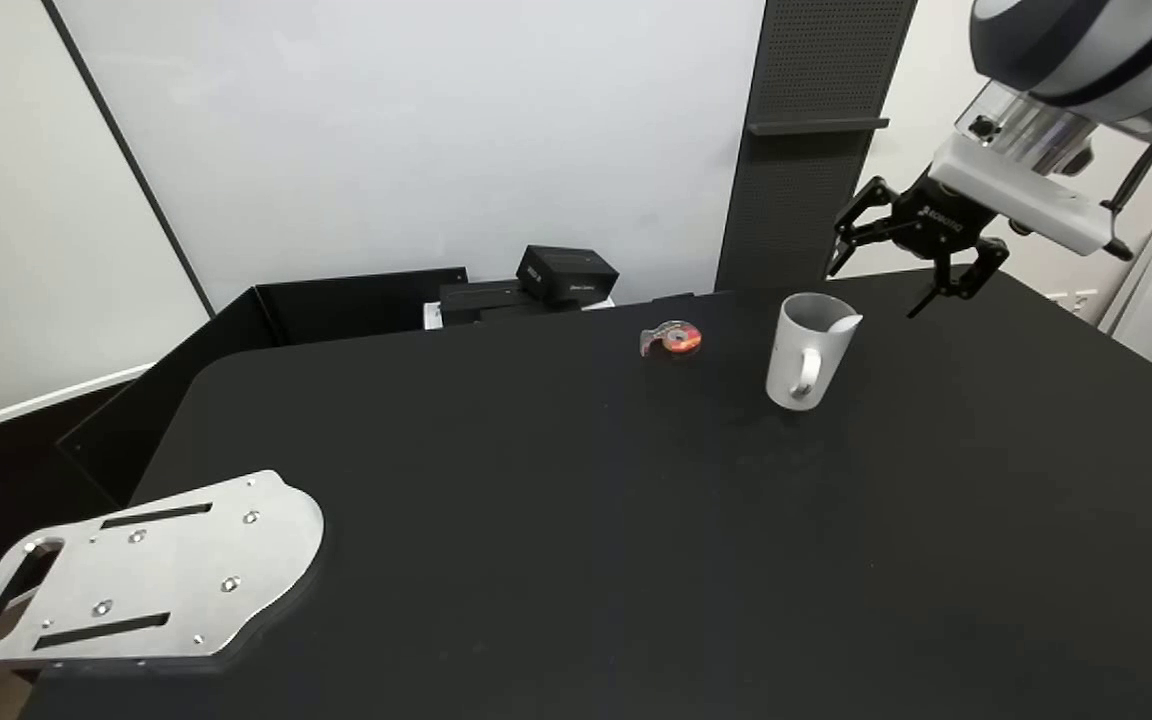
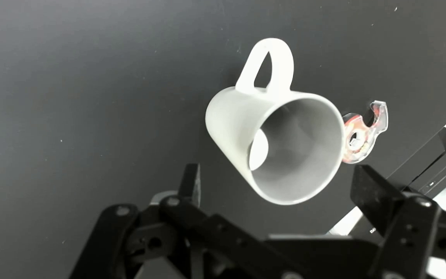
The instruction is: Remove the spoon from the mug.
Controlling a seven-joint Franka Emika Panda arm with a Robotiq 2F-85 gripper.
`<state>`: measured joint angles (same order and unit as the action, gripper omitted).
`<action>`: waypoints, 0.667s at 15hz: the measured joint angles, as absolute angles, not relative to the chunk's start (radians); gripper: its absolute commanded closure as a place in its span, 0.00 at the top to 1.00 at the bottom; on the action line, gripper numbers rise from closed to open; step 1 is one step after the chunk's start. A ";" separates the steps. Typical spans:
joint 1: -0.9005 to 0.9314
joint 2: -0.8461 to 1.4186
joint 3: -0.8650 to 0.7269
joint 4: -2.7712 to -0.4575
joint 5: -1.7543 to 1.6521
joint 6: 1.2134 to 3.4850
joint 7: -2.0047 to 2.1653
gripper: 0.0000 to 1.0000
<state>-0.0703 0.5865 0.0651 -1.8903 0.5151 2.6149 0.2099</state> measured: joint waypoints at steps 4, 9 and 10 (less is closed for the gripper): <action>-0.070 0.603 0.069 -1.879 0.515 2.615 0.210 1.00; -0.070 0.618 0.070 -1.871 0.515 2.616 0.210 1.00; -0.070 0.620 0.070 -1.869 0.515 2.617 0.210 1.00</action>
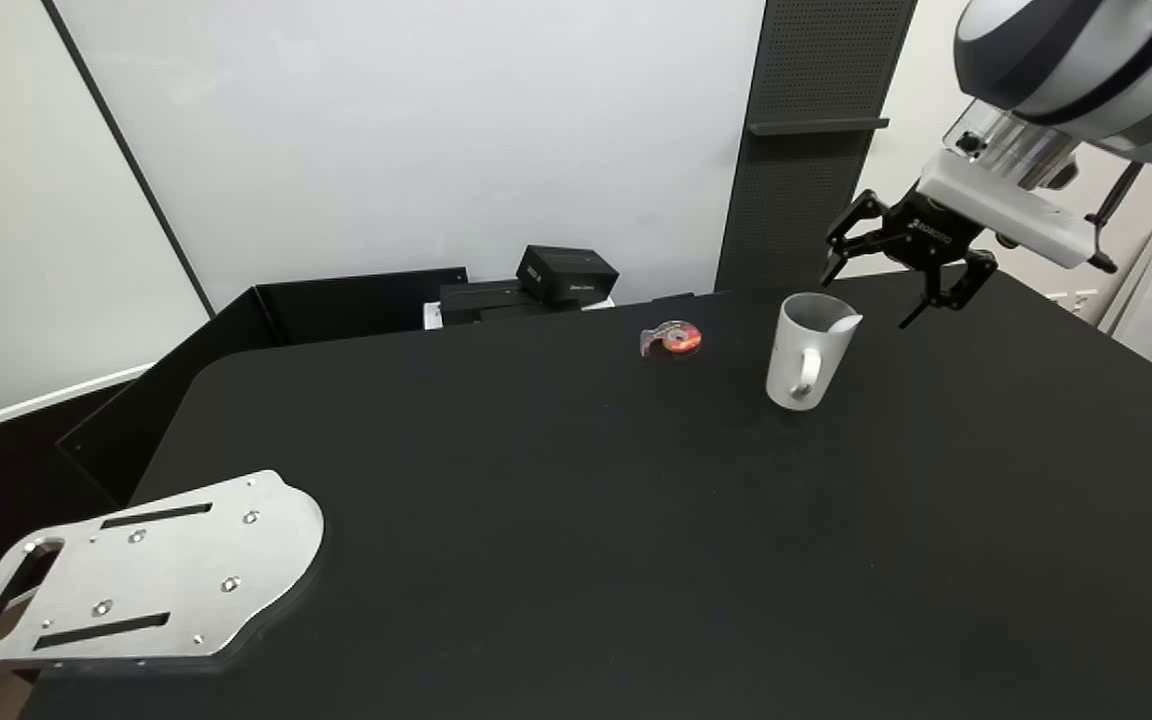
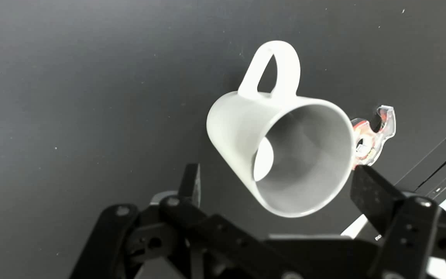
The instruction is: Remove the spoon from the mug.
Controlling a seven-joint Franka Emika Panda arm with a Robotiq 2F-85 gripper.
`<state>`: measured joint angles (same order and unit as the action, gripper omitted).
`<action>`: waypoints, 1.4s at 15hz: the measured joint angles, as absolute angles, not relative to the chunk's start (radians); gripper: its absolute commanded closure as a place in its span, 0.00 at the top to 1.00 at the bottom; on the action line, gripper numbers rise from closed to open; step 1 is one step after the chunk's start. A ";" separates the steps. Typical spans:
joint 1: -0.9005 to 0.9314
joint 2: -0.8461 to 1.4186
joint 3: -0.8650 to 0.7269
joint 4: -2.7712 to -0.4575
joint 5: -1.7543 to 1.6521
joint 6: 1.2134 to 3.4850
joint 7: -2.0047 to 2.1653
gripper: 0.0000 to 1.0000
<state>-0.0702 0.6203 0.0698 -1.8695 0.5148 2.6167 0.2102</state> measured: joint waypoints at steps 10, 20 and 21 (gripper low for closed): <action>-0.069 0.632 0.071 -1.866 0.514 2.629 0.210 0.31; -0.067 0.637 0.074 -1.857 0.514 2.648 0.213 0.01; -0.067 0.637 0.075 -1.853 0.514 2.648 0.214 0.01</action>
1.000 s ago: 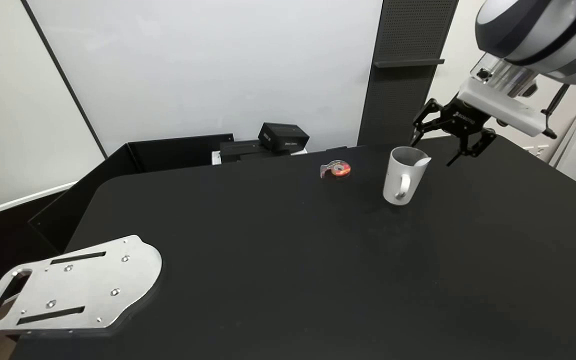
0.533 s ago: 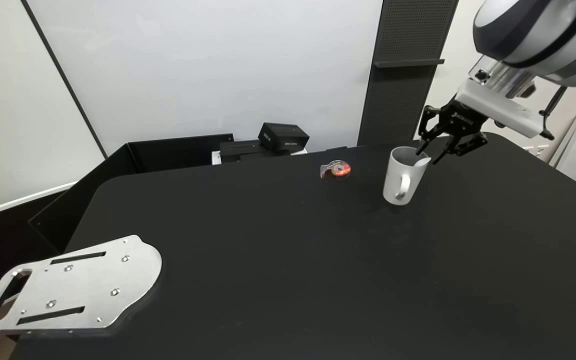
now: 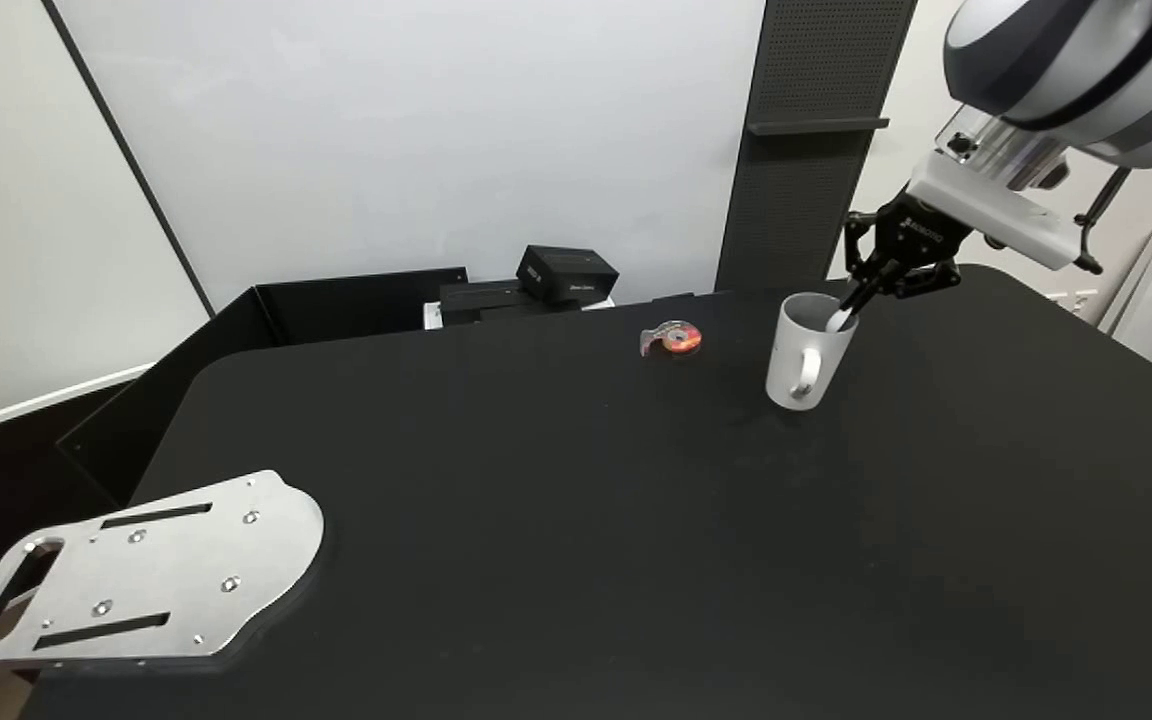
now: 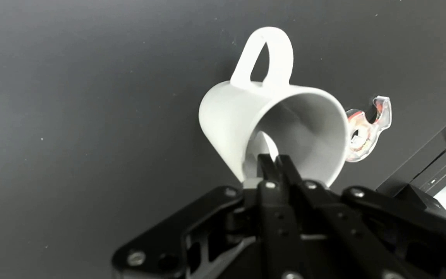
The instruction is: Remove the spoon from the mug.
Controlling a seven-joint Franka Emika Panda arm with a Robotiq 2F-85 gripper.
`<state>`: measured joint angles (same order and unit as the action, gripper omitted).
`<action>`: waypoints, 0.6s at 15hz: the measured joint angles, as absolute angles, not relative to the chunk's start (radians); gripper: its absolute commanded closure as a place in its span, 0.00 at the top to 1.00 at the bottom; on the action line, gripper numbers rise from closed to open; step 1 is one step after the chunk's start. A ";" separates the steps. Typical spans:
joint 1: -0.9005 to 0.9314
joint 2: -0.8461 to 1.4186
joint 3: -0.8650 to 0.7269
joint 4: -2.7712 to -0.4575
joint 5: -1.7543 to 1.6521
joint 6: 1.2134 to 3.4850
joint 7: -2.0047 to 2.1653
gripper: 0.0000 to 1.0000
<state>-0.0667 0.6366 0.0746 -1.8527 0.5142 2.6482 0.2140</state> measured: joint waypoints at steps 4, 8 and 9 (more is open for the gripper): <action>-0.067 0.636 0.080 -1.828 0.514 2.649 0.216 0.01; -0.064 0.634 0.088 -1.800 0.514 2.650 0.217 0.01; -0.062 0.630 0.090 -1.793 0.514 2.653 0.217 0.01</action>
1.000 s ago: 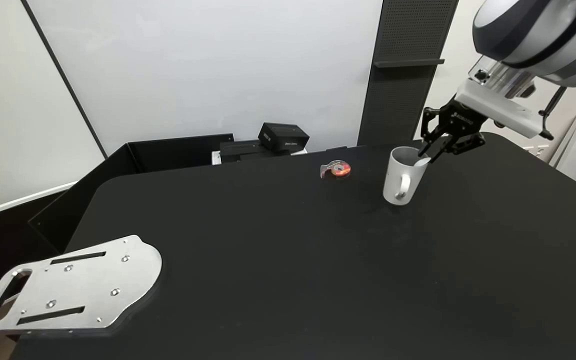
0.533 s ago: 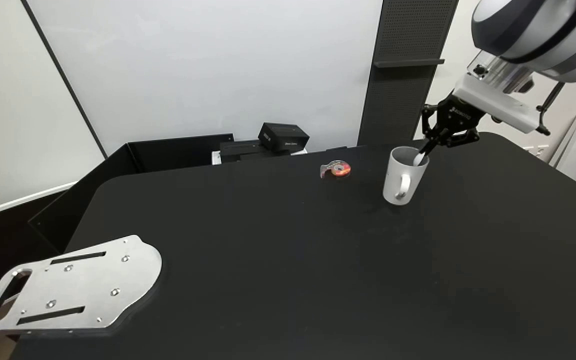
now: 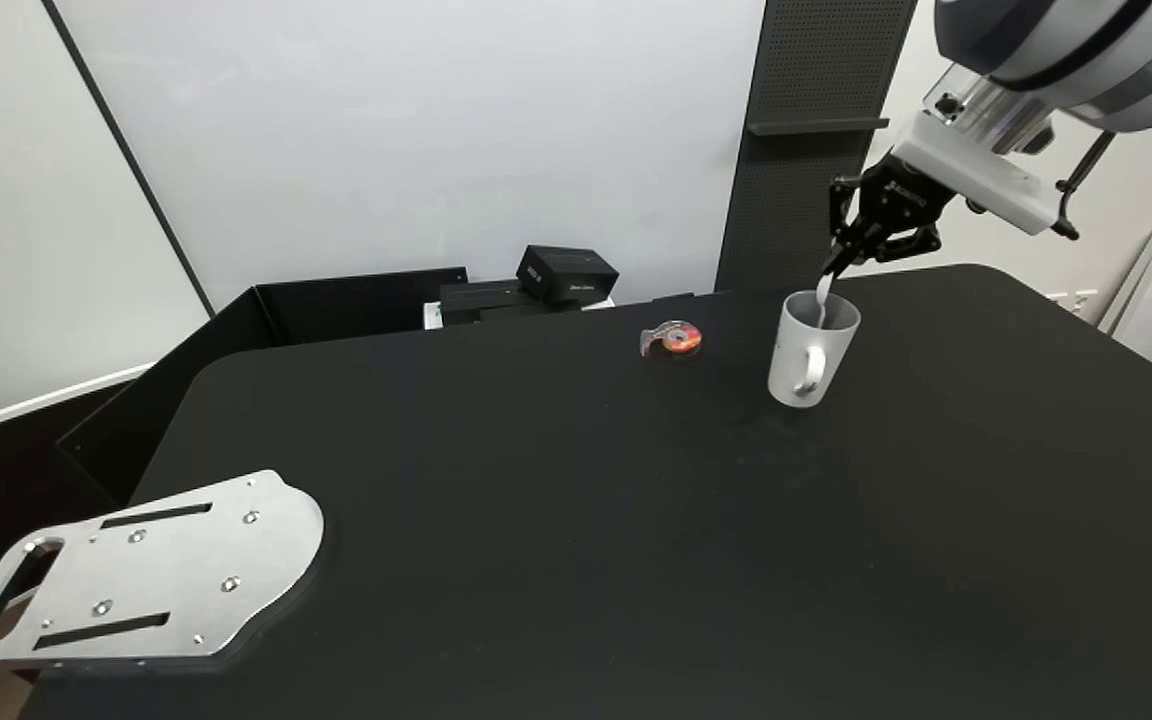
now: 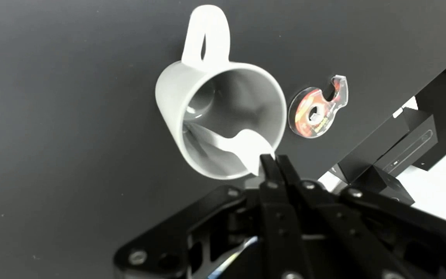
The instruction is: Remove the spoon from the mug.
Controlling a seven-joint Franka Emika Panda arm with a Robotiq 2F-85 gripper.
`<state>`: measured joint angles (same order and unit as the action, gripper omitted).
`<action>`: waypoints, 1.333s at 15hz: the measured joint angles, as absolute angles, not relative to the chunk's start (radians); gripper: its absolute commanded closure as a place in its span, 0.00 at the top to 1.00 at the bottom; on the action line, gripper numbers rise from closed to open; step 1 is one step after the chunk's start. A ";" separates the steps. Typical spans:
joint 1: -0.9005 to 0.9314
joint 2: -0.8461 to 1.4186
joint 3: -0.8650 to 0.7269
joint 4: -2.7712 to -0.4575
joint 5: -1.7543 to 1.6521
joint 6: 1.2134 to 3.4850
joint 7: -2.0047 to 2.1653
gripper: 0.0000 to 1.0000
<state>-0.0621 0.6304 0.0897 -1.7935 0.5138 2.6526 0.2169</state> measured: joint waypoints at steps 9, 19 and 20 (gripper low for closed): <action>-0.029 0.514 0.080 -1.764 0.477 2.606 0.257 0.01; 0.009 0.434 -0.017 -1.743 0.269 2.431 0.362 0.01; 0.015 0.435 -0.031 -1.745 0.235 2.418 0.373 0.01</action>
<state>0.0154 0.4355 -0.0309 -1.7450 0.2355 2.4183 0.3730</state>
